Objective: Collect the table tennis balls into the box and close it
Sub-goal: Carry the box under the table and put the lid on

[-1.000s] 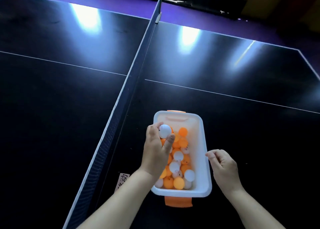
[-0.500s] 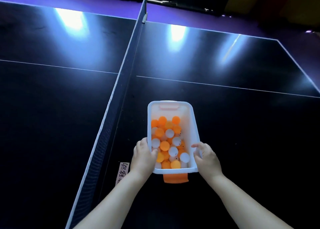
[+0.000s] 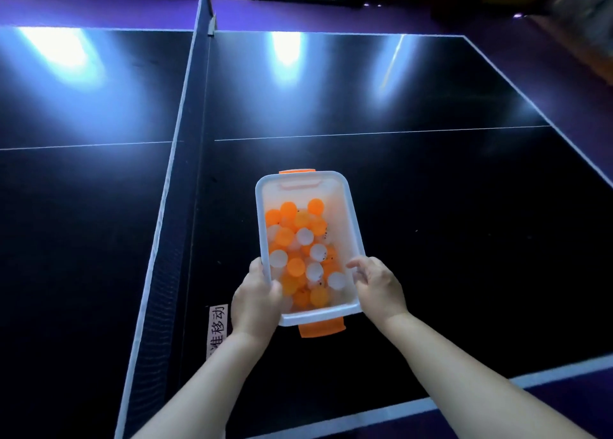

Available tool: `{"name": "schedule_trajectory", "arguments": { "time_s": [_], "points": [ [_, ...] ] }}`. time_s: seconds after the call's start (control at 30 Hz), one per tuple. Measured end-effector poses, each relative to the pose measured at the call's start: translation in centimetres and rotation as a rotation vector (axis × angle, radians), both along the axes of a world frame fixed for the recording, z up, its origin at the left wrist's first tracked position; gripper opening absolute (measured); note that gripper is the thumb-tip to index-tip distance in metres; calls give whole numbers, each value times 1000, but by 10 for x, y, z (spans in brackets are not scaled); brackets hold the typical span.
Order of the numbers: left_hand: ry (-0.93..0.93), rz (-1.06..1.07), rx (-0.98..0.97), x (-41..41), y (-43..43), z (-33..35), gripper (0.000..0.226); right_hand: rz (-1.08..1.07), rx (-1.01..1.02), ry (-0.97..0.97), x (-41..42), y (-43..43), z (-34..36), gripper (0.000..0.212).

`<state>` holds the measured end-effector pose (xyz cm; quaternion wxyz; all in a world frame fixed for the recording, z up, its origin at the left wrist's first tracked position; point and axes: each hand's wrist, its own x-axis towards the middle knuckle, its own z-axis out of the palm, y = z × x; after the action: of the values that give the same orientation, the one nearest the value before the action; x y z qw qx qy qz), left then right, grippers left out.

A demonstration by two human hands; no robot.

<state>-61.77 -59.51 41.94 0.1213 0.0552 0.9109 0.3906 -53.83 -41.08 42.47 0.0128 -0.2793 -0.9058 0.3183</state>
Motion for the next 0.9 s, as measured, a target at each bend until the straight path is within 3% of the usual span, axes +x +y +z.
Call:
{"name": "schedule_trajectory", "arguments": {
  "time_s": [0.2, 0.33, 0.73, 0.9],
  "points": [
    [4, -129, 55, 60, 32, 23, 12, -126, -115, 3, 82, 28, 7, 24],
    [-22, -242, 126, 123, 73, 35, 21, -209, -134, 30, 165, 59, 14, 25],
    [-45, -515, 182, 376, 237, 37, 11, -510, -63, 24, 466, 177, 34, 30],
    [-43, -632, 161, 446, 290, 43, 11, -628, -40, 6, 553, 214, 41, 33]
  ]
}}
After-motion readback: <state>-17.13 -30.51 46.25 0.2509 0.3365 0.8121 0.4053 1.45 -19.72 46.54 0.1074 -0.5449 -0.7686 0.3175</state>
